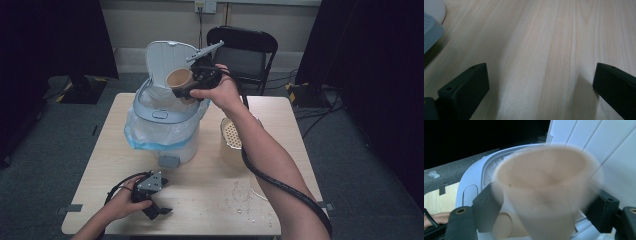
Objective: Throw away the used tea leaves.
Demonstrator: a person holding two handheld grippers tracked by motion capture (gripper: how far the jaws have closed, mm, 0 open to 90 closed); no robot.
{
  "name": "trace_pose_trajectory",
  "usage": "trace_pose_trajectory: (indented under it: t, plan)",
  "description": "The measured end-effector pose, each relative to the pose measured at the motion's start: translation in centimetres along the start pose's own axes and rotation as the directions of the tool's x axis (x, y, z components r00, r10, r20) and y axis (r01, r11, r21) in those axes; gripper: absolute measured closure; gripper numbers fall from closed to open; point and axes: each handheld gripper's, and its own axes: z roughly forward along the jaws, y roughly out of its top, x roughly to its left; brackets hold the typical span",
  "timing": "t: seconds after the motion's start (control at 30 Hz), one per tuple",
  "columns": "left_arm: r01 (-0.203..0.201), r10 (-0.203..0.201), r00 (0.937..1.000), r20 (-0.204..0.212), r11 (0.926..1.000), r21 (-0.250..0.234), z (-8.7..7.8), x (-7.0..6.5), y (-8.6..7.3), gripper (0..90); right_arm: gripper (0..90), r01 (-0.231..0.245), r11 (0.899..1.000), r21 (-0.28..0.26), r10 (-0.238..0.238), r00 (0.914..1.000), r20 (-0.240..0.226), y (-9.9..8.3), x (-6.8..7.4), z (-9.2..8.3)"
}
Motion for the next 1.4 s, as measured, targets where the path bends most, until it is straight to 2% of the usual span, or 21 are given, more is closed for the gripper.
trace_pose_trajectory:
  t: [0.03, 0.13, 0.27, 0.63, 0.8, 0.93, 1.2, 1.23, 1.33, 1.4]
  plan:
    - [0.001, -0.001, 1.0000, 0.003, 1.0000, -0.005, 0.0, 0.0, 0.0, 0.0, 18.9, -0.003, 1.000, -0.002, 0.003, 1.0000, -0.005, 0.0, 0.0, 0.1]
    - [0.000, 0.000, 1.0000, 0.002, 1.0000, -0.004, 0.0, 0.0, 0.0, 0.0, 19.1, -0.004, 1.000, -0.003, 0.004, 1.0000, -0.008, -0.2, 0.0, 0.1]
    - [0.002, -0.002, 1.0000, 0.003, 1.0000, -0.003, 0.0, -0.1, 0.0, 0.0, 19.6, 0.003, 1.000, -0.004, -0.003, 1.0000, 0.009, -0.6, -0.4, -0.3]
    - [-0.005, 0.005, 1.0000, 0.000, 1.0000, -0.002, 0.0, 0.0, 0.0, 0.0, 21.1, -0.049, 0.999, 0.013, 0.047, 0.9956, 0.081, -2.2, -3.1, -1.8]
    - [-0.003, 0.003, 1.0000, 0.001, 1.0000, -0.002, 0.0, 0.0, 0.0, 0.0, 21.1, -0.077, 0.997, -0.004, 0.077, 0.9912, 0.108, -2.4, -4.4, -1.5]
    - [-0.004, 0.004, 1.0000, 0.002, 1.0000, -0.003, 0.0, 0.0, 0.0, 0.0, 21.7, -0.074, 0.997, -0.024, 0.076, 0.9901, 0.118, -2.0, -5.0, -0.7]
    - [0.000, 0.000, 1.0000, 0.008, 1.0000, -0.004, 0.0, 0.0, -0.1, 0.0, 25.4, -0.069, 0.996, -0.062, 0.073, 0.9945, 0.075, -1.0, -5.2, 0.9]
    - [-0.001, 0.001, 1.0000, 0.008, 1.0000, -0.004, 0.0, 0.0, -0.1, 0.0, 25.5, -0.061, 0.996, -0.061, 0.065, 0.9959, 0.063, -0.9, -5.1, 1.0]
    - [0.000, 0.000, 1.0000, 0.008, 1.0000, -0.004, 0.0, 0.0, -0.1, 0.0, 22.5, -0.044, 0.998, -0.040, 0.046, 0.9963, 0.072, -0.5, -4.7, 1.2]
    - [0.000, 0.000, 1.0000, 0.008, 1.0000, -0.004, 0.0, 0.0, -0.1, 0.0, 25.2, -0.038, 0.998, -0.039, 0.041, 0.9970, 0.066, -0.5, -4.6, 0.9]
